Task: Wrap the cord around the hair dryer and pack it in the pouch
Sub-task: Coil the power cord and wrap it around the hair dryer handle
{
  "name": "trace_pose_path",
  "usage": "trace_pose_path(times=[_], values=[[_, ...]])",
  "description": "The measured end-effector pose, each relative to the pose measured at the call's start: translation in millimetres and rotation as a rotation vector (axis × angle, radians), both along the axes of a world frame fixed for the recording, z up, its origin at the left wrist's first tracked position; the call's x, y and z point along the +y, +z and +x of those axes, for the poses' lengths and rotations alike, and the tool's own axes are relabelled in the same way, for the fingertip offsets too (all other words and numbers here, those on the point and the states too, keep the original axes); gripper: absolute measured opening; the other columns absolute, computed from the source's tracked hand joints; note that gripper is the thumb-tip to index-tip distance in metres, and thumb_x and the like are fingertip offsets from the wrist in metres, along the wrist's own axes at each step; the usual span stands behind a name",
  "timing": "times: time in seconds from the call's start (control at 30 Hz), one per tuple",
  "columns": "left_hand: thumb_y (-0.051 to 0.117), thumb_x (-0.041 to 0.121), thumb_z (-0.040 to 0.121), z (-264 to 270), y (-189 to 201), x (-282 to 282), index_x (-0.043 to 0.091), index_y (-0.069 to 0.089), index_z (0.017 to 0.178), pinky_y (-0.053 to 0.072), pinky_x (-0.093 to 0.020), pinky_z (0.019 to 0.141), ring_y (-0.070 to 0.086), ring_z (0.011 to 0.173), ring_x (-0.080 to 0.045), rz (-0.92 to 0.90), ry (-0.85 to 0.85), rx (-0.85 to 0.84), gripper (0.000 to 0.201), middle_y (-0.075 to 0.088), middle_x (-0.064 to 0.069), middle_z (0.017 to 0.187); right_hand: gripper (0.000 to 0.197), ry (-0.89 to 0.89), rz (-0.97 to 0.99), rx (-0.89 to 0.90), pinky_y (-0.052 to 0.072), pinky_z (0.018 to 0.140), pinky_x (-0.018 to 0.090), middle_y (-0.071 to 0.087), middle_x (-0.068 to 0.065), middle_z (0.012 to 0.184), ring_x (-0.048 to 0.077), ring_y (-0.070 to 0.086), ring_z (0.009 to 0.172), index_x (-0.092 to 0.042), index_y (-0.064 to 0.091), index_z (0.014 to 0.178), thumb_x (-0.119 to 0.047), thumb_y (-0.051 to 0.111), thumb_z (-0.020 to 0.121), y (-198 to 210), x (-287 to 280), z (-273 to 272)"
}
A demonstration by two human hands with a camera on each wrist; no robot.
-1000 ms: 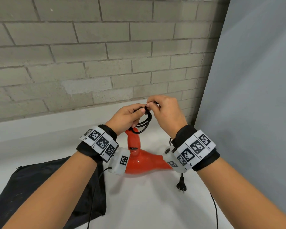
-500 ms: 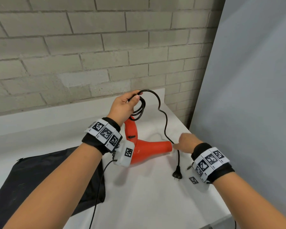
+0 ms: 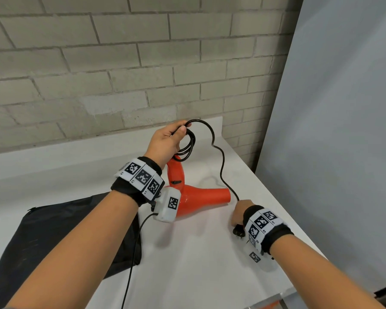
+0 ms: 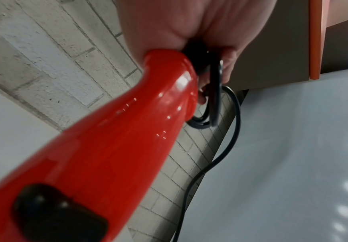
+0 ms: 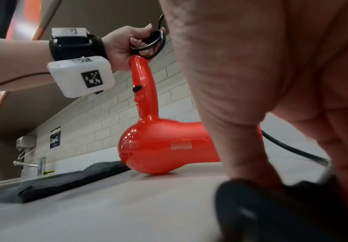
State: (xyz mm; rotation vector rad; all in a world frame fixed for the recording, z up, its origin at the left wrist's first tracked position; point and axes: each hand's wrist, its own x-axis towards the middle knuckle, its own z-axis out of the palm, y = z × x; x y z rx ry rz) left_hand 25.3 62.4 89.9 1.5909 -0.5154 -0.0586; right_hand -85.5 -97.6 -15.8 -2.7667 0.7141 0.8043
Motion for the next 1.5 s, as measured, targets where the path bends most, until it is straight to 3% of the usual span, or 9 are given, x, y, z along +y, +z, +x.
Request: trace_pose_path(times=[0.13, 0.23, 0.4, 0.57, 0.73, 0.9, 1.17, 1.33, 1.5], values=[[0.042, 0.013, 0.095, 2, 0, 0, 0.008, 0.058, 0.116, 0.025, -0.013, 0.039, 0.026, 0.035, -0.002, 0.004, 0.012, 0.002, 0.027, 0.059, 0.02, 0.049, 0.033, -0.004, 0.074, -0.077, 0.042, 0.098, 0.03, 0.053, 0.016, 0.132, 0.029, 0.052, 0.121, 0.001, 0.051, 0.122, -0.012, 0.043, 0.093, 11, -11, -3], [0.042, 0.014, 0.095, 3, 0, 0, 0.008, 0.058, 0.115, 0.026, -0.013, 0.039, 0.027, 0.035, -0.002, 0.016, 0.026, -0.009, 0.027, 0.057, 0.018, 0.046, 0.018, -0.107, 0.191, -0.258, 0.05, 0.068, 0.027, 0.065, 0.019, 0.1, 0.028, 0.061, 0.085, 0.0, 0.057, 0.082, -0.009, 0.046, 0.092, 24, -23, 2], [0.041, 0.014, 0.095, 3, 0, -1, 0.009, 0.059, 0.114, 0.026, -0.014, 0.039, 0.029, 0.037, -0.003, 0.013, 0.043, -0.017, 0.026, 0.057, 0.019, 0.045, 0.022, -0.34, 0.977, -1.07, 0.056, 0.055, 0.019, 0.055, 0.01, 0.083, 0.014, 0.061, 0.061, -0.013, 0.045, 0.074, 0.004, 0.053, 0.087, 61, -13, 13], [0.043, 0.017, 0.094, 3, 1, -1, 0.01, 0.061, 0.11, 0.027, -0.015, 0.039, 0.026, 0.049, -0.015, 0.025, 0.04, -0.029, 0.025, 0.06, 0.019, 0.054, 0.027, -0.118, 1.445, -1.307, 0.057, 0.063, 0.022, 0.066, 0.001, 0.078, 0.008, 0.067, 0.064, -0.013, 0.048, 0.079, 0.014, 0.049, 0.084, 94, 20, 19], [0.043, 0.02, 0.095, 0, 3, -3, 0.003, 0.062, 0.108, 0.028, -0.015, 0.039, 0.029, 0.039, -0.005, 0.031, -0.02, 0.007, 0.029, 0.051, 0.003, 0.067, 0.032, -0.105, 1.364, -1.384, 0.051, 0.066, 0.017, 0.069, -0.007, 0.071, 0.002, 0.062, 0.064, -0.017, 0.05, 0.077, 0.015, 0.053, 0.08, 92, 40, 38], [0.041, 0.019, 0.095, -3, 4, -2, 0.004, 0.061, 0.108, 0.027, -0.012, 0.039, 0.03, 0.035, -0.001, 0.013, -0.087, 0.001, 0.028, 0.048, 0.011, 0.051, 0.033, -0.081, 1.296, -1.435, 0.052, 0.077, 0.038, 0.058, -0.002, 0.08, 0.003, 0.063, 0.066, -0.02, 0.05, 0.078, 0.013, 0.056, 0.08, 87, 50, 43], [0.047, 0.012, 0.091, 3, 0, 2, 0.019, 0.062, 0.104, 0.039, -0.019, 0.056, 0.052, 0.062, -0.009, -0.053, -0.184, -0.041, 0.021, 0.063, 0.009, 0.071, 0.036, 0.005, 0.827, -1.611, 0.048, 0.067, 0.016, 0.05, -0.004, 0.087, 0.011, 0.055, 0.074, -0.034, 0.041, 0.078, -0.009, 0.066, 0.08, 83, 57, 51], [0.048, 0.005, 0.089, 4, 0, -1, 0.015, 0.053, 0.118, 0.047, -0.008, 0.073, 0.063, 0.077, 0.006, -0.06, -0.229, -0.1, 0.031, 0.071, 0.018, 0.074, 0.011, 0.113, 0.575, -1.665, 0.044, 0.068, 0.016, 0.043, -0.003, 0.088, 0.008, 0.049, 0.074, -0.004, 0.054, 0.083, -0.005, 0.065, 0.08, 75, 57, 57], [0.049, 0.002, 0.088, 2, 1, -7, 0.013, 0.05, 0.119, 0.043, -0.005, 0.064, 0.058, 0.068, 0.011, -0.004, -0.24, -0.18, 0.033, 0.061, 0.005, 0.087, 0.029, -0.069, 0.675, -1.583, 0.038, 0.054, 0.007, 0.041, -0.006, 0.08, -0.001, 0.043, 0.068, -0.02, 0.034, 0.082, 0.001, 0.055, 0.08, 78, 52, 72]])
